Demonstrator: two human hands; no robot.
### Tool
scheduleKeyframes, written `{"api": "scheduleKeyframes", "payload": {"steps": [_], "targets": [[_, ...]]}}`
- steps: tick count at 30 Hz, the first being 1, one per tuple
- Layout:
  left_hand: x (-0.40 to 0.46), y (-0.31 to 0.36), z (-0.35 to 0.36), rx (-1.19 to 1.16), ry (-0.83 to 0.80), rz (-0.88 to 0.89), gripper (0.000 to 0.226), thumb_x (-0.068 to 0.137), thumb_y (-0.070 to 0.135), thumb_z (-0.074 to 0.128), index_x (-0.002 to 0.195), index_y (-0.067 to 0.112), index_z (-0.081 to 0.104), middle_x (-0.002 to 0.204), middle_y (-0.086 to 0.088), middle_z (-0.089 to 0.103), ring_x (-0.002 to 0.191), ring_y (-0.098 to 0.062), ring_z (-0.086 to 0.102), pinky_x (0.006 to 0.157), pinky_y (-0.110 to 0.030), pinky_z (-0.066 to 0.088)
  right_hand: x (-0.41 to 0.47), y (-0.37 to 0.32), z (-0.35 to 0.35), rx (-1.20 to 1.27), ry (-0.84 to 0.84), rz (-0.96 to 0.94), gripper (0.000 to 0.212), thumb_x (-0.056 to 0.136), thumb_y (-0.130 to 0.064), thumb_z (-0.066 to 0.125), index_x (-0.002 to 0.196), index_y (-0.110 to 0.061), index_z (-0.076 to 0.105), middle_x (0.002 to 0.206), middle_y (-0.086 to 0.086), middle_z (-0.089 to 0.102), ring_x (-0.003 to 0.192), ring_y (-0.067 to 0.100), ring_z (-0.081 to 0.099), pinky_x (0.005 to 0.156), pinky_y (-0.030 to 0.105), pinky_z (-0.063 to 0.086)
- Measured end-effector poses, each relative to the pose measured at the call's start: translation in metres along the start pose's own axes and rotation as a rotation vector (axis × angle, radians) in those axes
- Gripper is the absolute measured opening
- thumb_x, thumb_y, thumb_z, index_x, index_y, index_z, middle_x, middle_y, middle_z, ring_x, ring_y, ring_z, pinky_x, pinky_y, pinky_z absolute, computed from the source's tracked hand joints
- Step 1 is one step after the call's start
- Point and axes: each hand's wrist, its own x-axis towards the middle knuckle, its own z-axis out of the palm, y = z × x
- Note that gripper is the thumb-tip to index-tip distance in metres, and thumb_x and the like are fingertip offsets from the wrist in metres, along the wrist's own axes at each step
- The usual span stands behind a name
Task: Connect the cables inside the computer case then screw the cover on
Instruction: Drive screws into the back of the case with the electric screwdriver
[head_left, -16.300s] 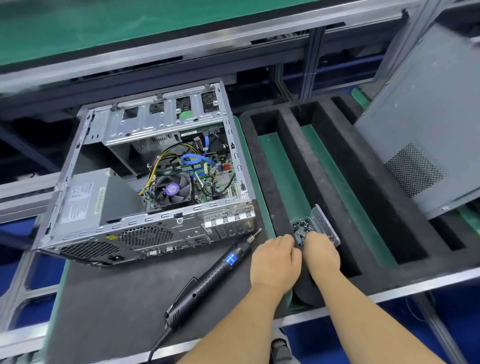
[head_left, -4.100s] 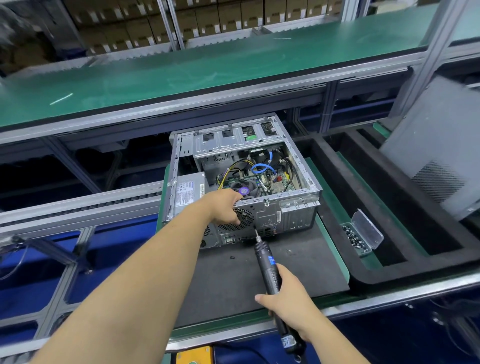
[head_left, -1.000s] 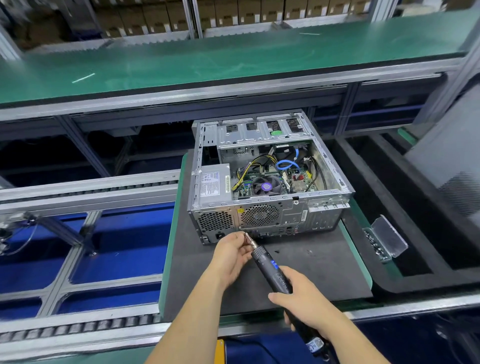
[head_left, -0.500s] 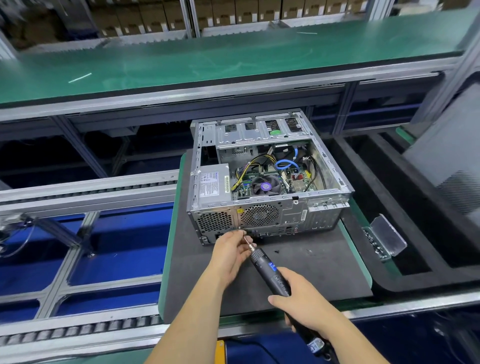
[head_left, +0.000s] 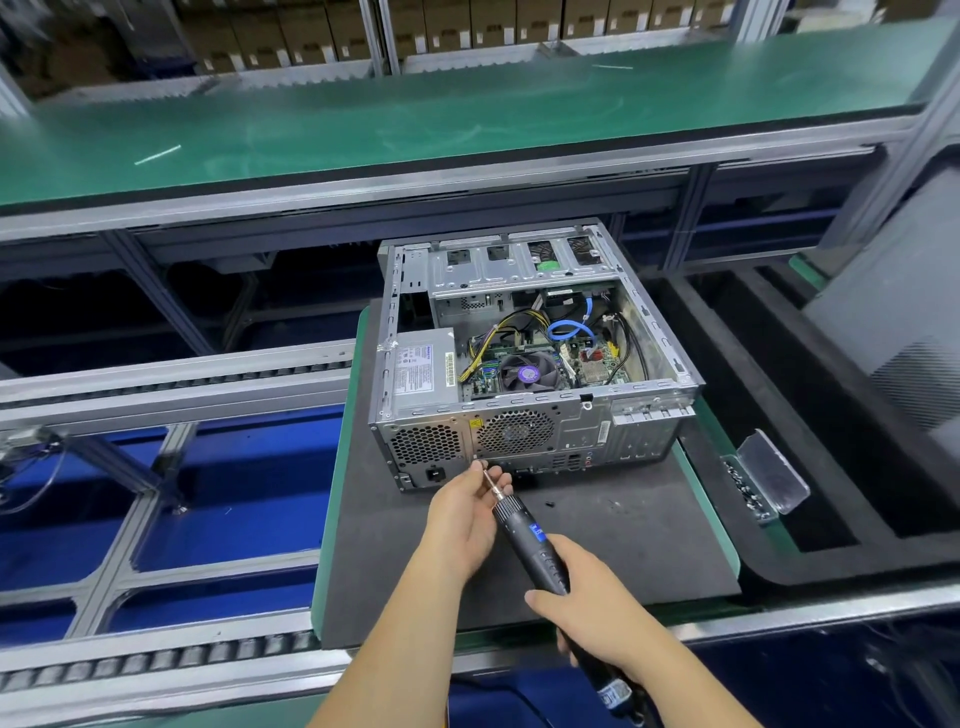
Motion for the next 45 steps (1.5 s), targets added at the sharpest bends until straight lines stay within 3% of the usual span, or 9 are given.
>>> {"api": "scheduleKeyframes", "payload": {"steps": [13, 30, 32, 34, 37, 39, 40, 42, 45], "targets": [[0.007, 0.001, -0.002, -0.042, -0.057, -0.133, 0.021, 0.103, 0.016, 0.048, 0.096, 0.000, 0.060, 0.083, -0.016, 0.074, 0.083, -0.029, 0.071, 0.076, -0.036, 0.052, 0.006, 0.001, 0.013, 0.057, 0.009, 0.031, 0.048, 0.083, -0.030, 0.066, 0.126, -0.038, 0.045, 0.100, 0.007, 0.061, 0.050, 0.018, 0.061, 0.049, 0.034, 0.057], [0.008, -0.003, -0.002, -0.005, 0.004, -0.045, 0.019, 0.102, 0.012, 0.050, 0.099, -0.002, 0.062, 0.079, -0.013, 0.074, 0.073, -0.023, 0.072, 0.071, -0.033, 0.053, 0.009, -0.003, 0.023, 0.056, 0.013, 0.032, 0.072, 0.072, -0.034, 0.077, 0.131, -0.047, 0.038, 0.108, -0.005, 0.059, 0.057, 0.008, 0.065, 0.050, 0.024, 0.055], [0.003, -0.001, 0.000, 0.136, 0.068, 0.017, 0.019, 0.100, 0.012, 0.052, 0.097, -0.002, 0.065, 0.080, -0.013, 0.074, 0.073, -0.023, 0.072, 0.069, -0.032, 0.054, 0.009, -0.003, 0.023, 0.065, 0.008, 0.040, 0.070, 0.072, -0.034, 0.077, 0.129, -0.047, 0.039, 0.108, -0.004, 0.060, 0.056, 0.009, 0.065, 0.051, 0.024, 0.055], [-0.005, 0.007, -0.002, 0.500, 0.199, 0.220, 0.018, 0.095, 0.011, 0.055, 0.091, 0.003, 0.070, 0.083, -0.009, 0.074, 0.080, -0.024, 0.070, 0.074, -0.033, 0.053, 0.009, -0.002, 0.022, 0.061, 0.003, 0.049, 0.068, 0.072, -0.034, 0.077, 0.128, -0.046, 0.039, 0.109, -0.005, 0.060, 0.058, 0.010, 0.065, 0.051, 0.024, 0.055], [-0.026, 0.035, -0.006, 1.029, 0.292, 0.888, 0.018, 0.084, 0.009, 0.052, 0.082, 0.013, 0.069, 0.078, 0.006, 0.068, 0.079, -0.020, 0.063, 0.074, -0.029, 0.047, 0.008, 0.001, 0.022, 0.044, 0.014, 0.047, 0.067, 0.071, -0.035, 0.076, 0.128, -0.044, 0.042, 0.105, -0.006, 0.063, 0.059, 0.009, 0.064, 0.053, 0.022, 0.054], [-0.034, 0.070, 0.002, 1.125, 0.201, 1.326, 0.019, 0.079, 0.012, 0.051, 0.088, 0.013, 0.067, 0.082, 0.011, 0.061, 0.079, -0.014, 0.054, 0.073, -0.023, 0.039, 0.007, 0.005, 0.025, 0.037, 0.021, 0.040, 0.066, 0.070, -0.036, 0.075, 0.127, -0.045, 0.042, 0.102, -0.006, 0.064, 0.057, 0.008, 0.064, 0.054, 0.022, 0.054], [-0.034, 0.091, 0.010, 1.205, 0.117, 1.427, 0.024, 0.077, 0.017, 0.051, 0.096, 0.016, 0.066, 0.087, 0.014, 0.058, 0.083, -0.012, 0.051, 0.076, -0.023, 0.036, 0.006, 0.006, 0.026, 0.041, 0.025, 0.039, 0.064, 0.071, -0.035, 0.075, 0.125, -0.046, 0.041, 0.102, -0.006, 0.064, 0.057, 0.007, 0.064, 0.054, 0.021, 0.053], [-0.027, 0.130, 0.030, 1.528, -0.107, 1.328, 0.043, 0.073, 0.032, 0.052, 0.115, 0.028, 0.061, 0.101, 0.022, 0.056, 0.100, -0.011, 0.051, 0.089, -0.029, 0.034, 0.005, 0.007, 0.028, 0.046, 0.030, 0.038, 0.063, 0.074, -0.032, 0.075, 0.123, -0.048, 0.037, 0.105, -0.008, 0.063, 0.061, 0.008, 0.064, 0.054, 0.020, 0.053], [-0.006, 0.152, 0.048, 2.176, -0.349, 0.883, 0.074, 0.072, 0.052, 0.067, 0.141, 0.036, 0.046, 0.130, 0.010, 0.055, 0.134, -0.020, 0.037, 0.109, -0.045, 0.024, 0.006, 0.006, 0.028, 0.045, 0.042, 0.030, 0.059, 0.075, -0.030, 0.074, 0.120, -0.046, 0.039, 0.105, -0.003, 0.062, 0.059, 0.011, 0.062, 0.053, 0.022, 0.054]]}}
